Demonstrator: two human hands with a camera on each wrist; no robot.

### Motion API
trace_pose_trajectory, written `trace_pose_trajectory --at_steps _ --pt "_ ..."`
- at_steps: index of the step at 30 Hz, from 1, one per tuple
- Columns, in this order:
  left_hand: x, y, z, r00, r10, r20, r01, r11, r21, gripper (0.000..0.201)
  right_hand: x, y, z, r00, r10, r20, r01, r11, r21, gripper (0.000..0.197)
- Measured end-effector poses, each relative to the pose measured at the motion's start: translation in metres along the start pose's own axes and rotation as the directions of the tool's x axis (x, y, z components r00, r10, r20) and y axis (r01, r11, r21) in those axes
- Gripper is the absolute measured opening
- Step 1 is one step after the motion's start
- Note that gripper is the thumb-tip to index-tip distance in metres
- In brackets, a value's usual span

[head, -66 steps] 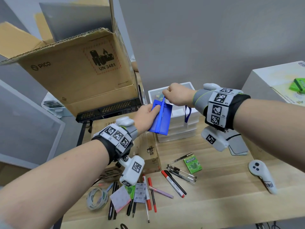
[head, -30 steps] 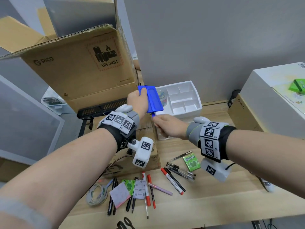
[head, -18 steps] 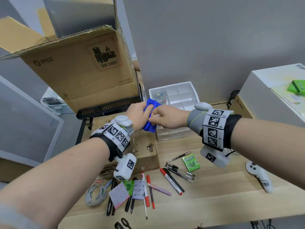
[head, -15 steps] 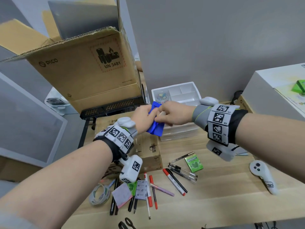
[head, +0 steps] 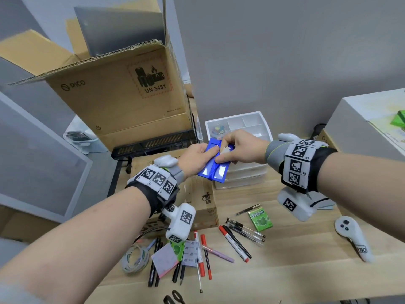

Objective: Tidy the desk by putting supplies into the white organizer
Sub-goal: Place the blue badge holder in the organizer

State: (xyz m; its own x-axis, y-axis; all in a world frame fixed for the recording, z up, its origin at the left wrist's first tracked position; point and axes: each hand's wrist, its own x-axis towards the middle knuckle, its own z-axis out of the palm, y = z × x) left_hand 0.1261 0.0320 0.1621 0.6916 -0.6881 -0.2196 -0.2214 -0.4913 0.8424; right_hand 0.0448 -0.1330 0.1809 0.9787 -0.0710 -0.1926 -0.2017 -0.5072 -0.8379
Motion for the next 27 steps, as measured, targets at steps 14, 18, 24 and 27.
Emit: trace_pose_trajectory --at_steps 14,18,24,27 --pt "-0.014 0.011 -0.007 0.982 0.173 -0.075 -0.153 0.964 0.217 0.010 0.004 0.004 -0.006 0.995 0.055 -0.085 -0.052 0.998 0.043 0.020" --pt "-0.012 0.016 0.000 0.974 0.159 -0.160 -0.121 0.968 0.222 0.007 0.005 0.004 -0.004 0.992 0.059 -0.109 -0.053 0.997 0.061 0.025" --pt "-0.005 0.015 0.017 0.917 0.113 -0.383 -0.022 0.972 0.234 0.004 0.006 0.003 -0.006 0.991 0.053 -0.121 -0.046 0.997 0.055 0.031" --pt "-0.001 0.009 0.025 0.910 0.169 -0.378 0.006 0.907 0.421 0.017 0.007 0.008 -0.007 0.993 0.059 -0.104 -0.055 0.998 0.043 0.036"
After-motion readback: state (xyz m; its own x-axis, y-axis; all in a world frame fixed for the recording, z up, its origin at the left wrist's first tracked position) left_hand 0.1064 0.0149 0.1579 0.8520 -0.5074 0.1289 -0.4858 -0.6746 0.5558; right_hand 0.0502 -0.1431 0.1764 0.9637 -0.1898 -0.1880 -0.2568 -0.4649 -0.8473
